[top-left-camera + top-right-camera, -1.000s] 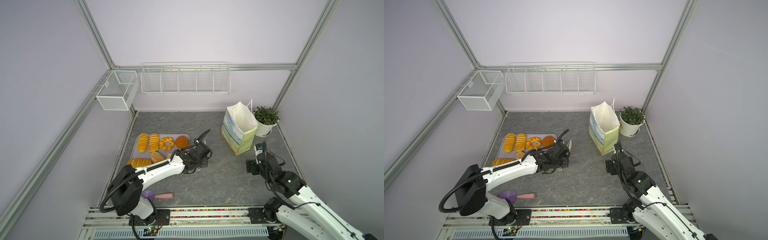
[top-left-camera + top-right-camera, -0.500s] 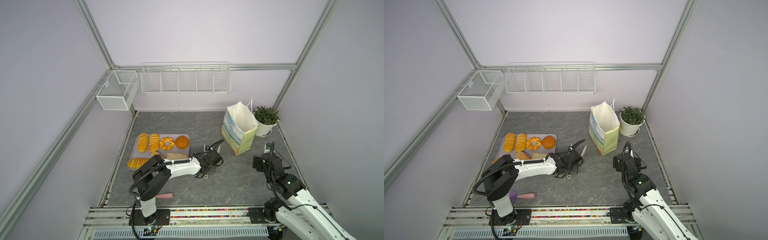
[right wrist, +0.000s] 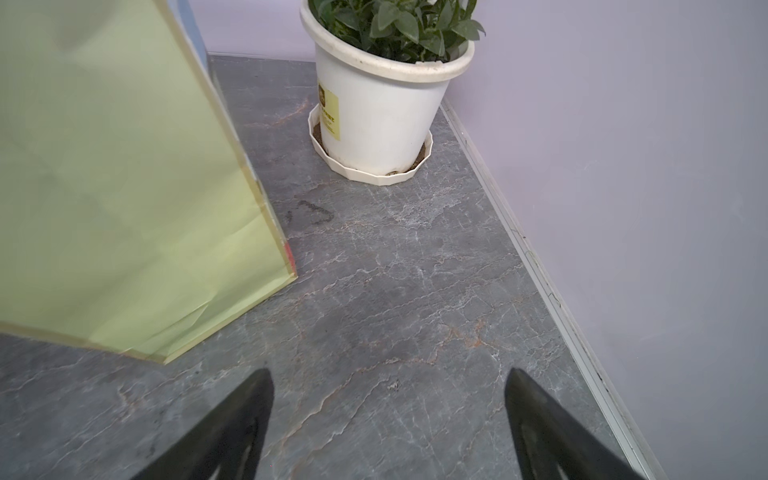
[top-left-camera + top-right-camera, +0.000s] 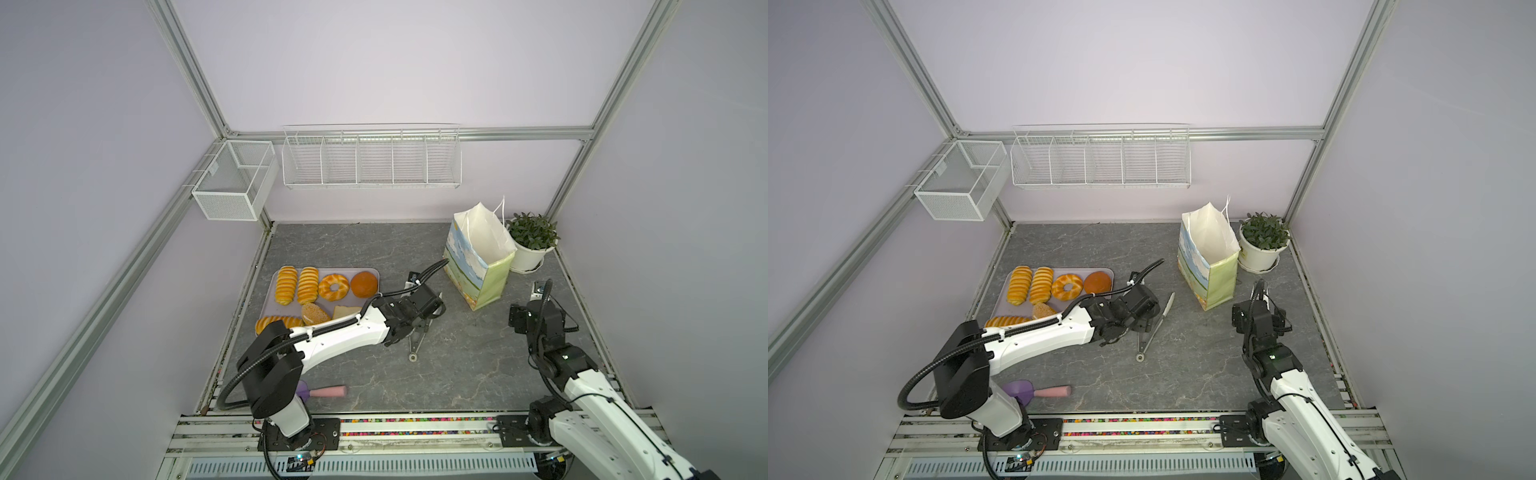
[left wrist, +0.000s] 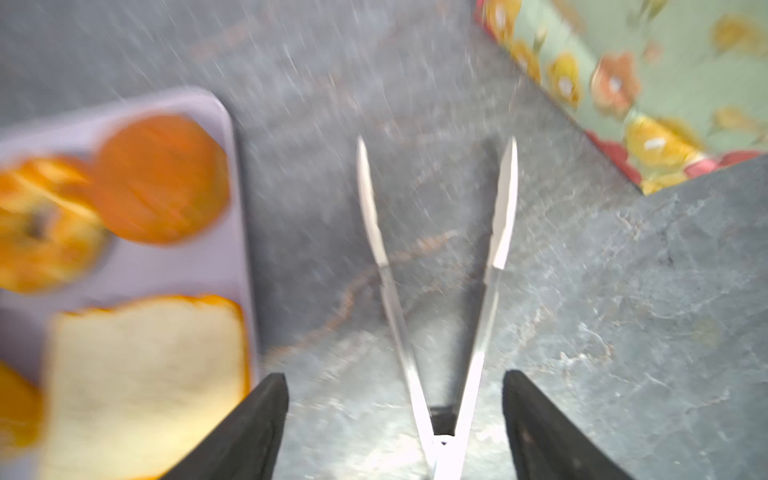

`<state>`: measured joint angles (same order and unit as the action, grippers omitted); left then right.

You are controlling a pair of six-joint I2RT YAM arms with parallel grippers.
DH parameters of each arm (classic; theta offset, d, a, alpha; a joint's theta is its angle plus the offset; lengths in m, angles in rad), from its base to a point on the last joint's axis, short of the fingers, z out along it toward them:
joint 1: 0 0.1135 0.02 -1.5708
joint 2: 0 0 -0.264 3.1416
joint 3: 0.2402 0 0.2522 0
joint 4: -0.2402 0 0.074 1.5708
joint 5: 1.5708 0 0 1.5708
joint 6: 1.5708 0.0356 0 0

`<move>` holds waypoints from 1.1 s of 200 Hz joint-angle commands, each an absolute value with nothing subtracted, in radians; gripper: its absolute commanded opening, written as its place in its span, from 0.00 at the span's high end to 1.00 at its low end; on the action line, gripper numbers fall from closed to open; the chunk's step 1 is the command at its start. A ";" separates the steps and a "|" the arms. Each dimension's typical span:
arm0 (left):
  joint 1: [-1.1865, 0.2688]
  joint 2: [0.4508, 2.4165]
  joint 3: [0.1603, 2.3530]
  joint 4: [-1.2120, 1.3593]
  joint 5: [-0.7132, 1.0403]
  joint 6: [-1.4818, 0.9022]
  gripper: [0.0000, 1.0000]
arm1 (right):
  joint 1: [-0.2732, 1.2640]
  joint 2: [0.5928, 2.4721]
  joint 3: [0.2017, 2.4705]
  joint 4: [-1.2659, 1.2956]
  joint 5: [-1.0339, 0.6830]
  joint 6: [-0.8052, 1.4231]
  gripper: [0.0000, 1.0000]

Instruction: Take the fake bread out of the paper bag

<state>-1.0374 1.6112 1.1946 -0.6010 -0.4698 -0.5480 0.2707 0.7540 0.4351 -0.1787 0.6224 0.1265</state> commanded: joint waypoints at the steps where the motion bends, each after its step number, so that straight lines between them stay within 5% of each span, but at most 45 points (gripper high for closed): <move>1: -0.972 1.549 1.214 -0.671 -0.607 -0.417 0.16 | 0.188 0.778 0.386 0.007 0.551 0.115 0.11; 99: -0.229 0.975 0.648 -0.208 -0.451 -0.390 0.07 | 0.058 1.171 0.272 0.659 0.318 0.038 0.11; 183: -0.070 1.029 0.412 0.214 -0.561 -0.164 0.01 | 0.023 1.557 0.246 1.182 0.185 -0.035 0.11; 220: -0.038 1.107 0.279 0.588 -0.471 -0.135 0.01 | 0.023 1.547 0.364 0.936 0.257 -0.005 0.11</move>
<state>-0.0517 1.0550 0.3363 0.2619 -0.5186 -0.1993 0.0277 1.5394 0.2794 0.9878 0.2214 -0.0078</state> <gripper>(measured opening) 0.990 0.887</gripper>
